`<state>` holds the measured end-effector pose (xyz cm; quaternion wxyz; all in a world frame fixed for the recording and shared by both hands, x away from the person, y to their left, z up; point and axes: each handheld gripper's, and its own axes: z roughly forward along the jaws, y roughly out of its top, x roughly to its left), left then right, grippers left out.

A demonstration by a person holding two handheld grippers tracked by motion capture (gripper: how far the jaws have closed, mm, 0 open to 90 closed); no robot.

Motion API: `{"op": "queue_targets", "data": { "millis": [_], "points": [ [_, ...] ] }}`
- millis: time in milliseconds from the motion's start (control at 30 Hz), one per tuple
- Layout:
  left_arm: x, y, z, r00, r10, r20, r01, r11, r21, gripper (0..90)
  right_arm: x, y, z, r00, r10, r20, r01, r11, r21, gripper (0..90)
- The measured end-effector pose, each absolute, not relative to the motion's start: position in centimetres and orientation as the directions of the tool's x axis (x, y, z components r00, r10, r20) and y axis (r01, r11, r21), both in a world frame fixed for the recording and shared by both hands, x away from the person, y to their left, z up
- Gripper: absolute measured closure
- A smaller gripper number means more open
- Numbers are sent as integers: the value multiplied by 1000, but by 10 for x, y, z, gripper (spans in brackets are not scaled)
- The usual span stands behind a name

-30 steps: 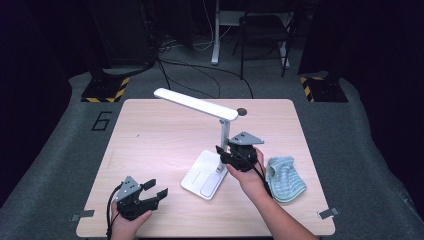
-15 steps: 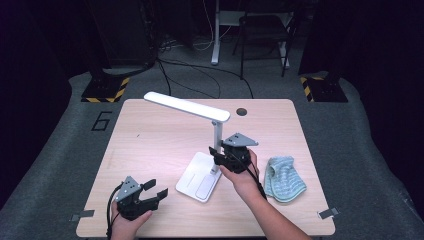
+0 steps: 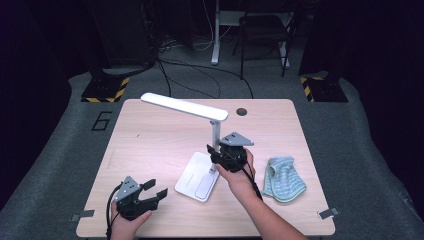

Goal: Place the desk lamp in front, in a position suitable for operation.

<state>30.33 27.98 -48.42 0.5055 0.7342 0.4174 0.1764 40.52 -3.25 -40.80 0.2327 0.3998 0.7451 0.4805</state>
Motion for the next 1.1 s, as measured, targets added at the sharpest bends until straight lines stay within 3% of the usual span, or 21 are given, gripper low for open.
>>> {"op": "queue_targets", "data": {
  "millis": [600, 933, 1100],
  "points": [
    [303, 280, -484, 586, 794, -163, 437, -140, 888, 370, 390, -42, -407, -696, 717, 36, 337, 282, 898, 545],
    [303, 280, -485, 586, 794, -164, 440, -142, 887, 370, 381, -45, -409, -646, 764, -4, 322, 277, 905, 483],
    [303, 280, -484, 586, 794, -164, 439, -141, 887, 370, 377, -43, -410, -620, 785, 8, 337, 257, 906, 496]
  ]
}}
